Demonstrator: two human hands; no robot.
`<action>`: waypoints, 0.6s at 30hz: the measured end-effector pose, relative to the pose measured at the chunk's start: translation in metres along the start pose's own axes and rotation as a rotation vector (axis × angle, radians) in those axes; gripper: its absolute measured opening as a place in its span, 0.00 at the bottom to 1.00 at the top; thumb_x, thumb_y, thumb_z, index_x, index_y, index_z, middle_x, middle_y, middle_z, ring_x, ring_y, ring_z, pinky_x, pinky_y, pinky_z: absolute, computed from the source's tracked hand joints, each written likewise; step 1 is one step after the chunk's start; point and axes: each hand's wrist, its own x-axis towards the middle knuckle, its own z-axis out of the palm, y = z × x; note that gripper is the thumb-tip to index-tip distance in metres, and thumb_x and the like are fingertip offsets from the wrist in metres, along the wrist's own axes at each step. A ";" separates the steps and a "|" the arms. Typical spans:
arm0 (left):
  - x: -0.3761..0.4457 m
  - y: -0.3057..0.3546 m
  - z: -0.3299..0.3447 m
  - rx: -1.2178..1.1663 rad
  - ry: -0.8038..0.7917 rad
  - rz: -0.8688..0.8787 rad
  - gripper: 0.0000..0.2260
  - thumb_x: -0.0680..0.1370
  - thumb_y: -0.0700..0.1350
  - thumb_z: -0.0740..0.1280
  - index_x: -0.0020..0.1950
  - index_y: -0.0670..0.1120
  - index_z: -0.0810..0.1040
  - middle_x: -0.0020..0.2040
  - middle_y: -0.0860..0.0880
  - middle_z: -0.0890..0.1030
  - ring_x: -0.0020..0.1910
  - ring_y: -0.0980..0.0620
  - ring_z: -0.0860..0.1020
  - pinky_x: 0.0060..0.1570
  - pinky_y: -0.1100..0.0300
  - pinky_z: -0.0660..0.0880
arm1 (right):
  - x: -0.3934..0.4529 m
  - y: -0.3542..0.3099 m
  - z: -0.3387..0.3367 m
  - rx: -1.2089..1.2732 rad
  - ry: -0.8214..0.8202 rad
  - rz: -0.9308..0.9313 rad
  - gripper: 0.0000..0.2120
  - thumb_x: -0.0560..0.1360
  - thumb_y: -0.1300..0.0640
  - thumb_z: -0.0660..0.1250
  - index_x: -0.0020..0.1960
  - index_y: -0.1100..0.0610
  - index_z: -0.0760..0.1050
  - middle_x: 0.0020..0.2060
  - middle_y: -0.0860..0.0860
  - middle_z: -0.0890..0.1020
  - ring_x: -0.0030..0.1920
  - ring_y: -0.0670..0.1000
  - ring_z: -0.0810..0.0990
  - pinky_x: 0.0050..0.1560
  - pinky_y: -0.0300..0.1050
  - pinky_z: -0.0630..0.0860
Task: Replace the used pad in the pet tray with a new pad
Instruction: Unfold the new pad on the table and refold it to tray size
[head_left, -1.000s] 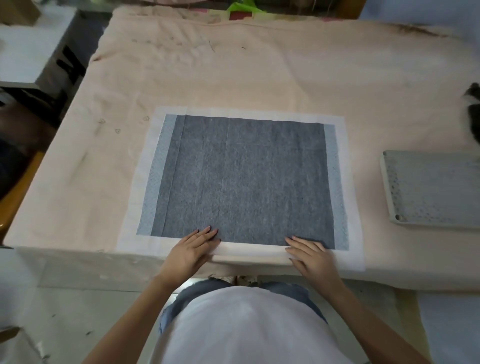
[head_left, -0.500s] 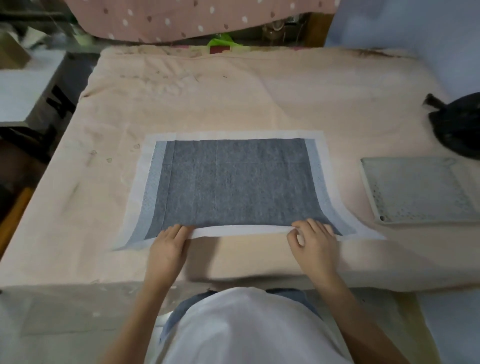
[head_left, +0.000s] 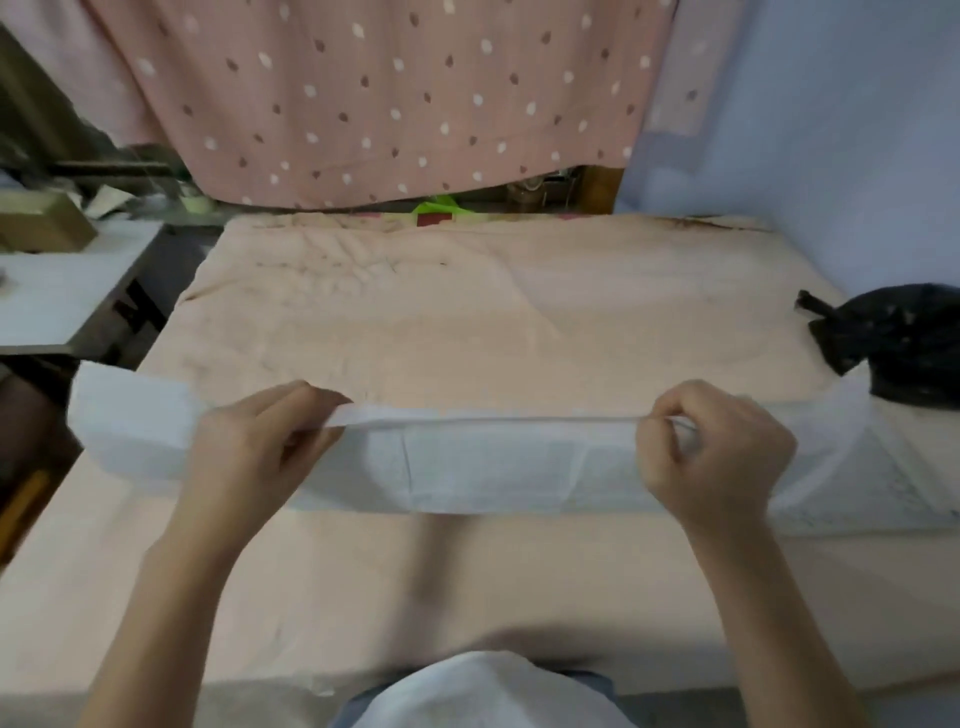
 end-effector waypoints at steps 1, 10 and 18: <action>0.016 -0.001 -0.006 0.001 0.028 0.009 0.13 0.75 0.46 0.61 0.43 0.40 0.81 0.36 0.54 0.76 0.37 0.56 0.73 0.37 0.72 0.67 | 0.016 -0.001 0.002 0.021 0.033 -0.011 0.06 0.60 0.62 0.58 0.25 0.60 0.71 0.20 0.52 0.72 0.20 0.58 0.66 0.25 0.41 0.59; 0.165 -0.054 0.015 0.211 -0.105 -0.015 0.12 0.76 0.53 0.68 0.39 0.46 0.77 0.31 0.52 0.74 0.33 0.46 0.75 0.28 0.61 0.63 | 0.127 0.025 0.080 -0.005 -0.139 0.038 0.11 0.68 0.56 0.60 0.31 0.61 0.73 0.24 0.56 0.74 0.27 0.58 0.69 0.28 0.42 0.61; 0.214 -0.120 0.119 0.418 -0.547 -0.196 0.14 0.80 0.53 0.58 0.54 0.45 0.77 0.52 0.44 0.80 0.51 0.43 0.77 0.41 0.58 0.66 | 0.136 0.070 0.205 -0.169 -0.655 0.033 0.13 0.75 0.53 0.59 0.32 0.55 0.65 0.28 0.51 0.71 0.34 0.54 0.71 0.39 0.45 0.64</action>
